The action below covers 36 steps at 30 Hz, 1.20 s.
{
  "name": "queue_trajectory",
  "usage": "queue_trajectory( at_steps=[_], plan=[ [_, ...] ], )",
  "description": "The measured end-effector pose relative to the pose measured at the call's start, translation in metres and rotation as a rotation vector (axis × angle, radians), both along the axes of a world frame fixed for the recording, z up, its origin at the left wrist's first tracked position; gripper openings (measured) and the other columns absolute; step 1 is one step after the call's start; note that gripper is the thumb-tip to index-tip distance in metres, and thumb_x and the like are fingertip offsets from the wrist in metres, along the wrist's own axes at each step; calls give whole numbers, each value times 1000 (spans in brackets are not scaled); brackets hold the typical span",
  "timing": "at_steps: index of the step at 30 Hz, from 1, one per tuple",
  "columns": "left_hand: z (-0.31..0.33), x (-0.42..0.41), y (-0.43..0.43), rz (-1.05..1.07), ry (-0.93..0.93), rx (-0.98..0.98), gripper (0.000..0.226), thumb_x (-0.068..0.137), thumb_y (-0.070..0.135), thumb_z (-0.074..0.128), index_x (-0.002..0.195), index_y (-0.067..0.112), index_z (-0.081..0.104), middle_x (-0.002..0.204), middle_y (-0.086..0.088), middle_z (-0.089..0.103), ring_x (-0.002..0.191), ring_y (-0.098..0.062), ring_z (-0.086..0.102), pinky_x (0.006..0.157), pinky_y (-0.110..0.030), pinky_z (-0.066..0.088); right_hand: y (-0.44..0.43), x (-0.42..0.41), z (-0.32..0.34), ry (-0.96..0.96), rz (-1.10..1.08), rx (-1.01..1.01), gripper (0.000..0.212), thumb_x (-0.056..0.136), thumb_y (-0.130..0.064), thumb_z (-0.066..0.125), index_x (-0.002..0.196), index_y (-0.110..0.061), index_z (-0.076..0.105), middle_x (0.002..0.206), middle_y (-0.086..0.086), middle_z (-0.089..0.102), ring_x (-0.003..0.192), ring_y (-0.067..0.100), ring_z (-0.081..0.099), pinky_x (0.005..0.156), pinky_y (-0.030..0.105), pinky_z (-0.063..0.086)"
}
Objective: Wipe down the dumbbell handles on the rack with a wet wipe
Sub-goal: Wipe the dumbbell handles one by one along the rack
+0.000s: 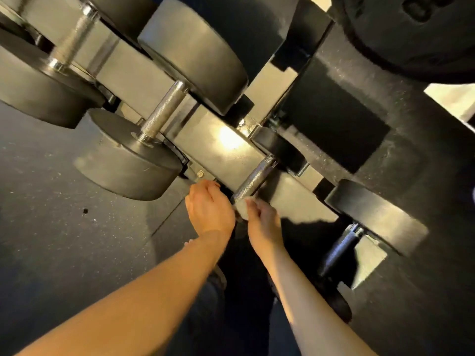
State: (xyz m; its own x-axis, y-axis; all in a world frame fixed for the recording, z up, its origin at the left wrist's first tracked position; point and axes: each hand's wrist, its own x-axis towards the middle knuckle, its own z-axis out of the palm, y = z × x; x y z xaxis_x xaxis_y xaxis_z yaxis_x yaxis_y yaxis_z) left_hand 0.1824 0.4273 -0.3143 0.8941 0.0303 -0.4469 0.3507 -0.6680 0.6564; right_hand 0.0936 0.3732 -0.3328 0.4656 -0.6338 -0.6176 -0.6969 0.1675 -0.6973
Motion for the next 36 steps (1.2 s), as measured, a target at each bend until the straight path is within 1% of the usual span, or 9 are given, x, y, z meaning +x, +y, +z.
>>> queue_trajectory(
  at_steps=[4,6,9,12,15,18,23,31,36],
  plan=[
    [2,1,0,-43,-5,16,30,104,14,37,98,11,67,105,-2,57,101,-14,40,96,-34,35,-43,36,12,-258,-700,156,31,99,-31,50,111,-6,65,95,1,65,81,11,59,73,26,48],
    [2,2,0,-48,-9,20,30,103,14,38,95,10,66,105,-6,59,100,-15,41,95,-36,37,-51,51,14,-243,-816,220,14,101,-20,54,98,-12,65,83,0,59,69,11,47,60,26,42],
    [1,3,0,-46,-17,17,28,103,14,40,90,10,65,99,-7,59,100,-20,45,96,-47,41,-35,51,17,-140,-575,33,17,104,-14,54,101,-10,70,89,-1,69,80,7,61,73,23,52],
    [2,3,-1,-54,-26,28,27,103,15,41,90,11,65,100,-9,59,102,-25,48,96,-48,41,-20,32,19,-18,-208,-27,24,107,-9,48,118,2,66,102,8,67,91,10,62,65,9,45],
    [1,2,-1,-57,-18,32,27,103,15,40,92,10,65,104,-10,60,102,-23,45,97,-48,40,-10,12,20,195,271,-219,23,103,-11,48,102,-5,71,94,7,69,89,19,67,70,23,44],
    [0,2,-1,-48,-29,25,29,103,16,40,97,7,67,106,-11,61,99,-21,44,96,-48,40,-20,16,35,36,149,-498,17,100,-12,57,85,-17,63,70,-4,60,61,10,56,55,30,41],
    [0,2,-1,-46,-13,12,27,102,16,41,91,10,66,103,-12,60,98,-26,46,89,-42,38,-36,40,35,-30,329,-826,18,98,-12,62,116,-13,66,100,9,71,80,22,70,66,34,58],
    [3,8,2,9,131,-66,25,99,19,41,80,22,58,97,1,56,102,-22,46,87,-36,35,-33,30,35,-22,997,-507,19,91,-13,55,104,-13,69,95,14,62,79,35,63,63,36,47],
    [6,3,10,-54,108,-104,30,103,29,35,76,33,47,94,5,51,103,-22,48,96,-49,43,-72,34,43,69,1295,-1070,46,71,-6,79,115,-13,70,90,6,63,62,24,64,45,28,38]
  ],
)
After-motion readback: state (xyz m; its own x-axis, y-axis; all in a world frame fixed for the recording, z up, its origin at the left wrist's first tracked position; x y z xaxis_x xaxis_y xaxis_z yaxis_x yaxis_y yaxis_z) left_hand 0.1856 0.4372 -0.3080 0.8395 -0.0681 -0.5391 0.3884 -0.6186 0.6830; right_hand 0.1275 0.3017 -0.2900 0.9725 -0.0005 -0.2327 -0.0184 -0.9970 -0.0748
